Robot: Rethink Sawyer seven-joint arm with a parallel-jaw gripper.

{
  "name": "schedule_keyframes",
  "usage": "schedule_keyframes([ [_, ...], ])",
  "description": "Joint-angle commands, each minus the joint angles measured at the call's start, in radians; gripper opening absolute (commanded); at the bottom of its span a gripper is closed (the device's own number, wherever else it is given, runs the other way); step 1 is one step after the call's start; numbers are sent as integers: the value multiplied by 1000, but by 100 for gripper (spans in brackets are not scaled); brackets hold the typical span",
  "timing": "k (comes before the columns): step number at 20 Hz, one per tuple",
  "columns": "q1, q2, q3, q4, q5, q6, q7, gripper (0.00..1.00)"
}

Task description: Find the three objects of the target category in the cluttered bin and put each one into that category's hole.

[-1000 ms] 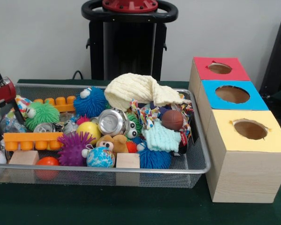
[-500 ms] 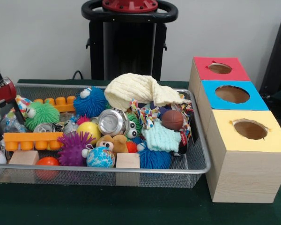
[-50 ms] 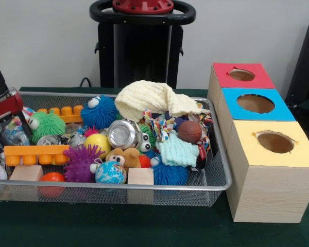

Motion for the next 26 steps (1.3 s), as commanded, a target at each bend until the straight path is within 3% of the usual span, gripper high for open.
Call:
schedule_keyframes([
  [1,1,49,-65,29,-107,-117,54,100],
  [17,-7,71,-50,28,-112,-145,57,100],
  [18,-1,68,-57,23,-113,-140,63,0],
  [26,36,45,-87,12,-123,-127,89,0],
])
